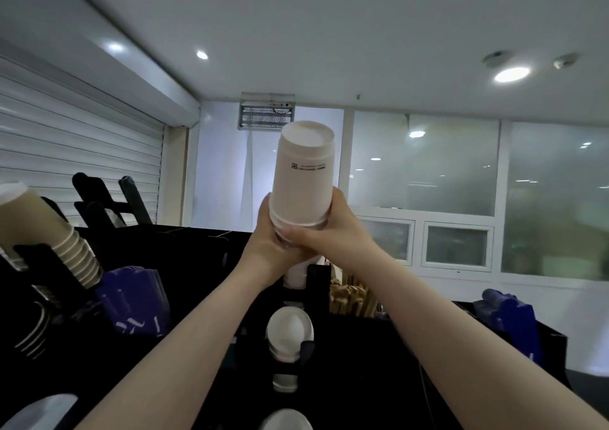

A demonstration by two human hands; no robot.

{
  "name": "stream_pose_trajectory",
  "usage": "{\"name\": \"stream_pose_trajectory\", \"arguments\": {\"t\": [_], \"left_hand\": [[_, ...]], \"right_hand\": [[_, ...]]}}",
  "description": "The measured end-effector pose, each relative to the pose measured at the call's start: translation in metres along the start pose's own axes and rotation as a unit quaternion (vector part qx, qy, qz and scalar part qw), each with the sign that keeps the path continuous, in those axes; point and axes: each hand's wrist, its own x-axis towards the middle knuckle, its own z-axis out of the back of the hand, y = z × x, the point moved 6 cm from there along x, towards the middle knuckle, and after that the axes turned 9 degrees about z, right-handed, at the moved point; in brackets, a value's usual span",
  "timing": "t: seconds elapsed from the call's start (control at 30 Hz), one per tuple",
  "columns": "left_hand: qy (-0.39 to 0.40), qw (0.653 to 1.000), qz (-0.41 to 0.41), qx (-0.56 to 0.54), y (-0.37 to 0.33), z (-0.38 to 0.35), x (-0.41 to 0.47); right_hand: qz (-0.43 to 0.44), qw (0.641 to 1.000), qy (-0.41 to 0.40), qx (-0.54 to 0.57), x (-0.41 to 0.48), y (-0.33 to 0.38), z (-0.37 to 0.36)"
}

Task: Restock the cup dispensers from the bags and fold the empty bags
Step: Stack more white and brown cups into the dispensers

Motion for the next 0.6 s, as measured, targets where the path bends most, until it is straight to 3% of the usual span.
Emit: {"name": "stream_pose_trajectory", "arguments": {"t": [0.23, 0.47, 0.6], "left_hand": [[0.052, 0.999, 0.001, 0.011, 0.010, -0.001, 0.002], [0.040, 0.998, 0.036, 0.030, 0.018, -0.001, 0.004], [0.028, 0.998, 0.052, 0.038, 0.026, 0.001, -0.001]], "right_hand": [[-0.017, 0.998, -0.054, 0.003, 0.007, -0.002, 0.004], [-0.034, 0.990, -0.134, 0.005, 0.002, 0.002, -0.004], [0.003, 0.988, -0.154, -0.002, 0.003, 0.023, 0.003]]}}
